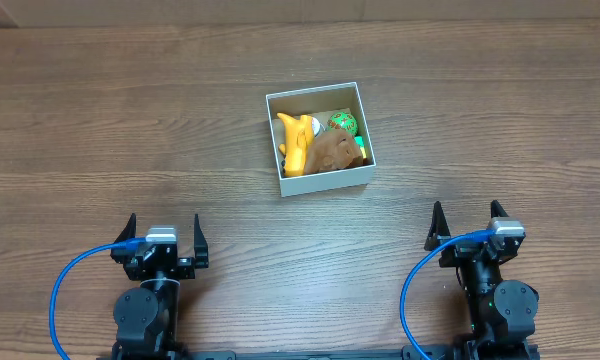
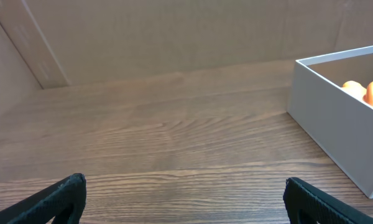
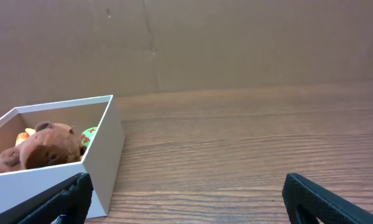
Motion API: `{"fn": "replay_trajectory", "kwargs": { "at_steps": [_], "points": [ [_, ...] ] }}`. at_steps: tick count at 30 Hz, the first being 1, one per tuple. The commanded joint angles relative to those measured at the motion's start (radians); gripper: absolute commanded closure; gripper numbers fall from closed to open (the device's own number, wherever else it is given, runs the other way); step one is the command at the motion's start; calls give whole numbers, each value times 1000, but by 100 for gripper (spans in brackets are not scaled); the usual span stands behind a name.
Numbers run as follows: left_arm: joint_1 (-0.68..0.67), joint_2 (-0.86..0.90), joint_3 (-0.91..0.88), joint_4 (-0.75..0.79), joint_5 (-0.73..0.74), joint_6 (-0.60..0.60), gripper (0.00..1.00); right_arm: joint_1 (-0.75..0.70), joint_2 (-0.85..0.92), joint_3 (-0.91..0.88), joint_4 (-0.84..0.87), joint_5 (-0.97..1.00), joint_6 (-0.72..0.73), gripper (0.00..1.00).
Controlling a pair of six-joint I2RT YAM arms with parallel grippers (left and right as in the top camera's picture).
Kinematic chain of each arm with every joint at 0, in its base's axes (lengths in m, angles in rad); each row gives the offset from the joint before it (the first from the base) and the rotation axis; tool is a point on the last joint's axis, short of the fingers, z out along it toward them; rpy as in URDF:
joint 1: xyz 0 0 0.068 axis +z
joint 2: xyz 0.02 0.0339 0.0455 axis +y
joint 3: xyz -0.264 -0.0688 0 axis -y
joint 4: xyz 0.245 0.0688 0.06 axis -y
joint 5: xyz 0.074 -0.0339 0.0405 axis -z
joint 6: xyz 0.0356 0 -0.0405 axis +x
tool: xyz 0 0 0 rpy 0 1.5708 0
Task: Pack container
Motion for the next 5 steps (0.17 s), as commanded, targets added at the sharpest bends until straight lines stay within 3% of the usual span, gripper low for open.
{"fn": "replay_trajectory", "kwargs": {
  "at_steps": [1,5],
  "points": [
    [5,-13,-4,3,19,22,0,-7,-12,-1,6,6,6,0],
    [5,-13,-4,3,19,22,0,-7,-12,-1,6,6,6,0]
  ]
}}
